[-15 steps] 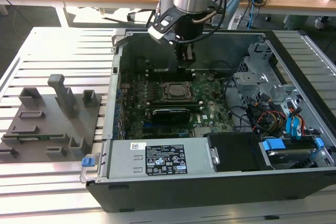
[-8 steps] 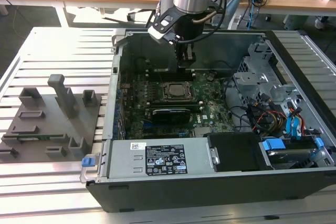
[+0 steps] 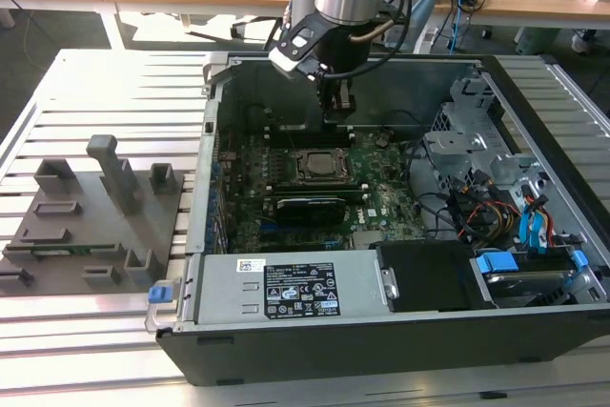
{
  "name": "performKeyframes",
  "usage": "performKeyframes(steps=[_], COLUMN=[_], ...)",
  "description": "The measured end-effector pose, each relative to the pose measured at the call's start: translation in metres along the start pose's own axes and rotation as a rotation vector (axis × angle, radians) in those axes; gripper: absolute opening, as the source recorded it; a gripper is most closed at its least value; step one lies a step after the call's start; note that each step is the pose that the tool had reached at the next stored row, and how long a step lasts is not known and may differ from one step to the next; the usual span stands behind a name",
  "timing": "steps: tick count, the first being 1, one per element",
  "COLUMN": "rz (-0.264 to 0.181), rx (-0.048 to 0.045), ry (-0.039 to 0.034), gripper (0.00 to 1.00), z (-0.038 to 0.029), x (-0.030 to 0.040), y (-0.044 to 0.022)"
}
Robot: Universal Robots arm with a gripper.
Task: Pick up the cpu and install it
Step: 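Install the first cpu locking lever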
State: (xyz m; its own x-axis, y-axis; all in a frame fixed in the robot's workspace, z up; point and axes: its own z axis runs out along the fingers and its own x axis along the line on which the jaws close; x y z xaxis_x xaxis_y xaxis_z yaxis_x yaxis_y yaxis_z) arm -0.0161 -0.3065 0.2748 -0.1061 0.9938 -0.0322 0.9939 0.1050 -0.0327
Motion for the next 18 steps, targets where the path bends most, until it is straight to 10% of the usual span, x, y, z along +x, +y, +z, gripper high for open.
performKeyframes(steps=[6,18], rz=[-0.143,-0.287], rx=[-0.0047,-0.0093], ry=[-0.0047,-0.0094], gripper=[0.11,0.11], z=[0.0000,0.0000], x=[0.0000,0.0000], y=[0.0000,0.0000])
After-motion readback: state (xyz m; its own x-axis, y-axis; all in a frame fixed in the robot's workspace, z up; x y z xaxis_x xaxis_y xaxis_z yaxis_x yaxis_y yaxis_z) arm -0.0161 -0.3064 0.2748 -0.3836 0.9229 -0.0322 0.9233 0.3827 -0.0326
